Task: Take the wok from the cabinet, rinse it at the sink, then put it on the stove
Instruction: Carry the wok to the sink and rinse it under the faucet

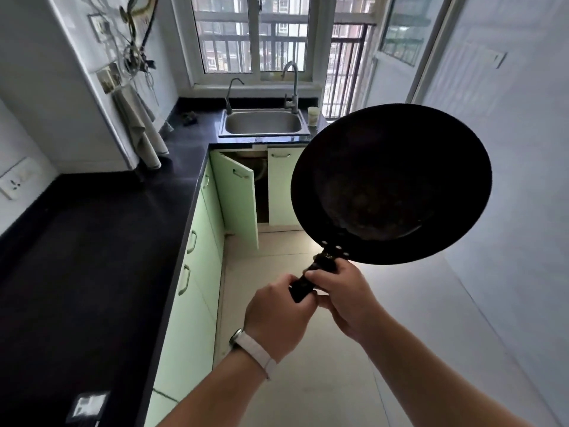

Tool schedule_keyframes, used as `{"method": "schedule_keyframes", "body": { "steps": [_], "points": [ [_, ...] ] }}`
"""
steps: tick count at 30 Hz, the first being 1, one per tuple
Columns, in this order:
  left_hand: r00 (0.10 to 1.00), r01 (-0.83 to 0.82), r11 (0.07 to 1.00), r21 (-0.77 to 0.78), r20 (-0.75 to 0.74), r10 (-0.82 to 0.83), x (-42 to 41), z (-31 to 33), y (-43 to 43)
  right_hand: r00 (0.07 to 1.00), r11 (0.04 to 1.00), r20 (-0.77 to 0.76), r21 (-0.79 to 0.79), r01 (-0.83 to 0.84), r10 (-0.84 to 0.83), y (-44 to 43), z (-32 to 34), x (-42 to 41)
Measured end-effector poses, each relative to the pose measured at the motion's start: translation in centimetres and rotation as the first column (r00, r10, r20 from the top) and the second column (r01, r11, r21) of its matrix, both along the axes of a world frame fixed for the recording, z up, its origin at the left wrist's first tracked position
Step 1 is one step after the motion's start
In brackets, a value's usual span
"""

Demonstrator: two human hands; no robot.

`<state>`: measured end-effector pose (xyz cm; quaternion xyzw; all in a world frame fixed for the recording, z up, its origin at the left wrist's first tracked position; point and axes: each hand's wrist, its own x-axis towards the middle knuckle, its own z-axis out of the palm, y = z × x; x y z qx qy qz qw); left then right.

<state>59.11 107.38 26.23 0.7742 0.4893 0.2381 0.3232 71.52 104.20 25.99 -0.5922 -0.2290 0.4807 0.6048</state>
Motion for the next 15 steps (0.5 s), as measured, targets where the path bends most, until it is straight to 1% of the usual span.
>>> {"method": "schedule_keyframes", "body": {
  "steps": [7, 11, 15],
  "points": [
    [0.998, 0.041, 0.999, -0.022, -0.055, -0.042, 7.9, -1.5, 6.8, 0.995, 0.999, -0.087, 0.025, 0.04, -0.037, 6.2, -2.4, 7.9],
    [0.996, 0.015, 1.0, -0.017, -0.092, -0.016, 14.2, -2.3, 11.4, 0.992, 0.999, -0.121, 0.014, 0.039, -0.037, 11.0, -3.9, 14.1],
    [0.994, -0.011, 0.998, -0.059, -0.112, 0.005, 21.2, -1.9, 15.6, 0.989, 1.0, -0.148, -0.005, 0.002, -0.003, 15.8, -3.8, 21.2]
  ]
}}
